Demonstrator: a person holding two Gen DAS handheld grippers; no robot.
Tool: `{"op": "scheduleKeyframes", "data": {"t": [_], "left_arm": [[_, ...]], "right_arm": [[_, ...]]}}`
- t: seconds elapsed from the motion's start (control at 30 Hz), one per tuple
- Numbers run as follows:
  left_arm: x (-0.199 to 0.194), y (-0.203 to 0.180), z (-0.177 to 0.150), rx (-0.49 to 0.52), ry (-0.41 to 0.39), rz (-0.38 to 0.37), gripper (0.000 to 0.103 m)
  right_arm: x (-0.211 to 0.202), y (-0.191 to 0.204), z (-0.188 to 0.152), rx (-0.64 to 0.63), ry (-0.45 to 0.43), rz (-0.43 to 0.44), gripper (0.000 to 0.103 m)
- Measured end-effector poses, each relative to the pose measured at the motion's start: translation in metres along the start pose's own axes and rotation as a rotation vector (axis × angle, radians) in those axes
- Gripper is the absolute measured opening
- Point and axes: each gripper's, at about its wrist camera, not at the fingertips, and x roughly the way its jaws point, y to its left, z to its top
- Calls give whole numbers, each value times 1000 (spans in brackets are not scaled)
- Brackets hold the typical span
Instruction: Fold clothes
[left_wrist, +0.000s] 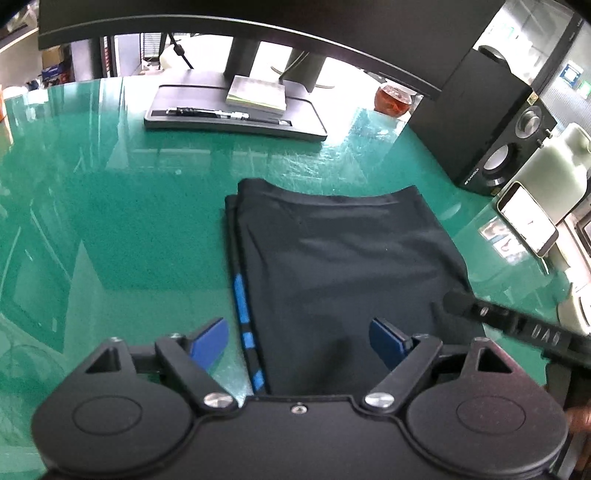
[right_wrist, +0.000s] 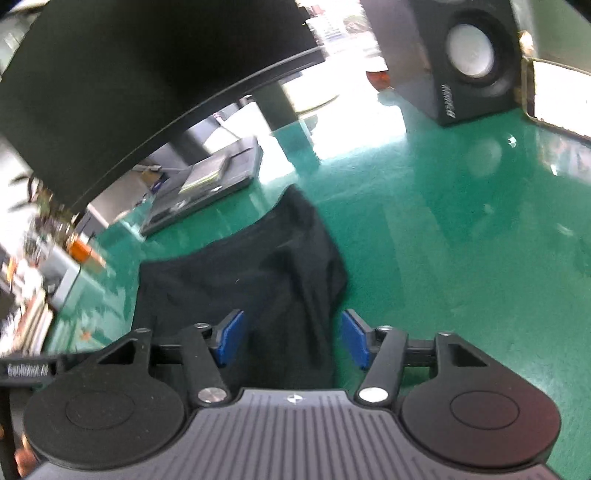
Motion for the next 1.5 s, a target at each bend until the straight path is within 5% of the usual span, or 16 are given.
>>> {"op": "scheduleKeyframes", "data": {"t": [0.03, 0.2, 0.5, 0.63, 0.67, 0.7, 0.8, 1.07, 1.13, 1.17, 1.2, 1.23, 1.33, 1.5], "left_arm": [[0, -3, 0, 25, 0, 13, 58], [1, 0, 1, 30, 11, 55, 10], [0, 5, -1, 19, 8, 61, 10], [0, 6, 1, 25, 16, 51, 13], [-1, 7, 1, 17, 23, 37, 23], [-2, 7, 1, 12, 24, 29, 42], [-8, 7, -3, 8, 11, 15, 70], [-7, -7, -14, 52, 18, 15, 68], [-6, -10, -14, 69, 18, 25, 57], [-6, -12, -14, 84, 19, 34, 39], [-6, -14, -14, 99, 20, 43, 27], [-5, -14, -13, 105, 25, 52, 23], [-5, -8, -12, 74, 28, 54, 13], [-6, -5, -12, 69, 24, 57, 11]], "right_arm": [[1, 4, -2, -21, 1, -19, 22], [0, -2, 0, -4, -5, -34, 11], [-2, -7, -1, -5, -11, -47, 8], [-3, -7, 0, 9, -9, -39, 14], [-3, -8, 0, 14, -8, -36, 18], [-6, -9, 1, 28, -20, -39, 32], [-15, -13, 0, 71, -61, -34, 64], [-19, -6, -11, 28, -20, -2, 64], [-18, 2, -13, -9, -15, -18, 58], [-17, 7, -14, -39, -10, -32, 52], [-17, 7, -14, -42, -9, -38, 33], [-17, 6, -13, -43, -9, -44, 21], [-16, 5, -13, -47, -7, -60, 11], [-17, -1, -13, -49, -16, -80, 8]]}}
